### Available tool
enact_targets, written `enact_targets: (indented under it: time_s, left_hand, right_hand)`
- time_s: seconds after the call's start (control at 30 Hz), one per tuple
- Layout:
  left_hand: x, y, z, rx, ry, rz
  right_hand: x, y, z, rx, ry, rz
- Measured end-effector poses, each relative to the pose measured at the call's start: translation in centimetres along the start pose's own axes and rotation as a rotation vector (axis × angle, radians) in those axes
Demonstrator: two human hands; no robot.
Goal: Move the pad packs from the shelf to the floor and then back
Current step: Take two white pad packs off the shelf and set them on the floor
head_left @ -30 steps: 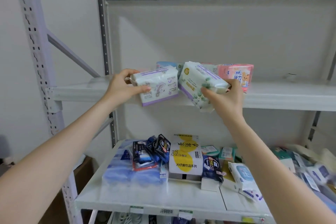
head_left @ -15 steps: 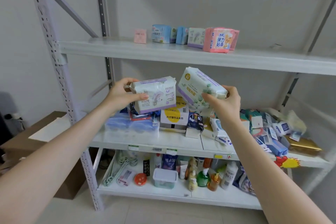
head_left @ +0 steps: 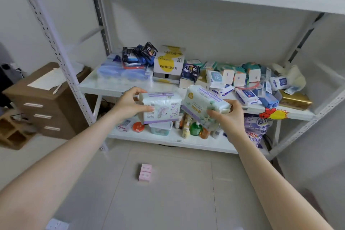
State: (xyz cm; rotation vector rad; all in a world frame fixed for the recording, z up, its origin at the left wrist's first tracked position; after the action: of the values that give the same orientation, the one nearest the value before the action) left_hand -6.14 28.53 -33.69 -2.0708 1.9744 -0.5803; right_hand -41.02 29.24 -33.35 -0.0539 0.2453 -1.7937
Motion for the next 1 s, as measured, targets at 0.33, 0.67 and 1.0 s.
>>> enact_targets:
  time_s: [0.33, 0.67, 1.0]
  left_hand:
    - [-2.8, 8.7, 11.4, 0.083, -0.174, 0.130]
    - [0.8, 15.2, 24.6, 0.103, -0.284, 0.283]
    - [5.6, 23.2, 43.8, 0.143, -0.336, 0.350]
  right_hand:
    - [-1.8, -2.0, -16.6, -0.073, 0.241, 0.038]
    - [0.1, 1.4, -29.0, -0.113, 0.442, 0.106]
    - [6.3, 8.4, -46.1, -0.101, 0.568, 0.202]
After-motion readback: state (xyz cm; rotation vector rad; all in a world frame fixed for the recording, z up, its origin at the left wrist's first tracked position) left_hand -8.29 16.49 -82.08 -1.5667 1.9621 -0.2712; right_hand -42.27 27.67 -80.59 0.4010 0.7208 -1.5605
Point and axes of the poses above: each hand's wrist, its own x-axis towards the middle knuckle, its own y-axis out of the palm, z = x × y, the point moved 8 cm from there along x, towards the middle knuckle, and after that the axes turned 9 degrees about y, right-handed, at the moved point
